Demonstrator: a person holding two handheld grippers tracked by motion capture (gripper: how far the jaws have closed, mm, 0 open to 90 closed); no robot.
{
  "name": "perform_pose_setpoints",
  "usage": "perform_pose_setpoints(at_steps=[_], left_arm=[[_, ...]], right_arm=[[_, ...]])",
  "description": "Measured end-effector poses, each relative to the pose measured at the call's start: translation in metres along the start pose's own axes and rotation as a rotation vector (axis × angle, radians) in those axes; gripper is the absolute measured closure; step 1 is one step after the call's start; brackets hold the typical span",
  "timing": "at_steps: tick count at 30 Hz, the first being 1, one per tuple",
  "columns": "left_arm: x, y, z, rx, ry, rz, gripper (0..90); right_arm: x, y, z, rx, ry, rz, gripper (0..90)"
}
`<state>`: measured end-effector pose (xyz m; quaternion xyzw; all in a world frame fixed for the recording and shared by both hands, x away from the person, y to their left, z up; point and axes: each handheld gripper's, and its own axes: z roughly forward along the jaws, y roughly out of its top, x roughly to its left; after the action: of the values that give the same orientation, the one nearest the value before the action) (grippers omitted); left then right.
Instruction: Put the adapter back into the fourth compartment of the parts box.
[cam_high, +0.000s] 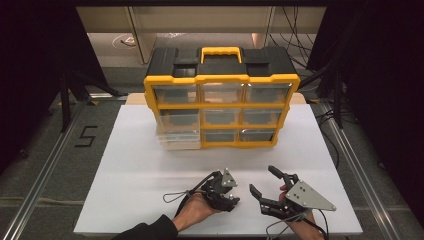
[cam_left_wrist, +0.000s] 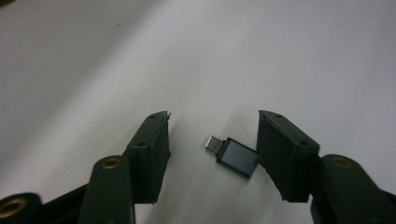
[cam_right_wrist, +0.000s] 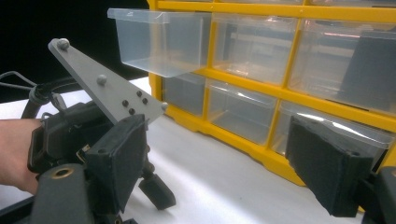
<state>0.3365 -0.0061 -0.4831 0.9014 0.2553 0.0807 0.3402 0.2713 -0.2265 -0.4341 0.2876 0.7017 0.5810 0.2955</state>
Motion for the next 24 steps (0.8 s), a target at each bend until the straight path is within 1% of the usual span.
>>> perform_pose_setpoints(at_steps=[1, 4, 8, 10, 14, 17, 18, 19, 20, 21, 23, 24], left_arm=[[0.0011, -0.0009, -0.0015, 0.0, -0.001, -0.006, 47.2], [0.0031, -0.002, -0.004, -0.005, -0.003, -0.008, 52.2], [0.0042, -0.004, -0.0045, 0.005, -0.008, -0.01, 57.7], [0.0045, -0.0046, -0.005, 0.012, -0.008, 0.001, 60.0], [0.0049, -0.0047, -0.0051, 0.007, -0.009, -0.002, 66.3], [0.0051, -0.0048, -0.0051, 0.009, -0.01, 0.011, 69.3], [0.0048, -0.0048, -0.005, 0.007, -0.01, 0.015, 73.1], [0.0034, -0.0048, -0.0045, 0.001, -0.011, 0.015, 74.7], [0.0032, -0.0046, -0.0045, 0.004, -0.008, 0.022, 75.2], [0.0024, -0.0045, -0.004, -0.002, -0.006, 0.012, 75.4], [0.0025, -0.0044, -0.0042, 0.001, -0.002, 0.018, 75.8], [0.0019, -0.0046, -0.0039, -0.006, -0.004, 0.02, 75.8]], right_arm=[[0.0001, 0.0, -0.0001, 0.0, 0.0, 0.0, 21.8], [0.0002, 0.0002, -0.0002, 0.001, 0.0, 0.003, 21.9], [0.0003, 0.0002, -0.0002, 0.0, 0.0, 0.003, 21.9], [0.0003, 0.0001, -0.0002, 0.001, 0.0, 0.002, 21.9], [0.0002, 0.0003, -0.0002, 0.0, 0.0, 0.0, 21.9], [0.0002, 0.0002, -0.0001, 0.0, 0.0, -0.001, 21.9], [0.0003, 0.0003, -0.0002, 0.001, -0.001, -0.001, 21.9], [0.0003, 0.0003, -0.0002, 0.001, 0.0, -0.001, 22.0], [0.0003, 0.0003, -0.0001, 0.001, 0.0, -0.001, 22.0], [0.0004, 0.0003, -0.0001, 0.001, 0.0, -0.001, 22.0], [0.0004, 0.0004, -0.0003, 0.003, -0.002, -0.001, 22.0], [0.0004, 0.0004, -0.0003, 0.003, -0.002, -0.001, 22.0]])
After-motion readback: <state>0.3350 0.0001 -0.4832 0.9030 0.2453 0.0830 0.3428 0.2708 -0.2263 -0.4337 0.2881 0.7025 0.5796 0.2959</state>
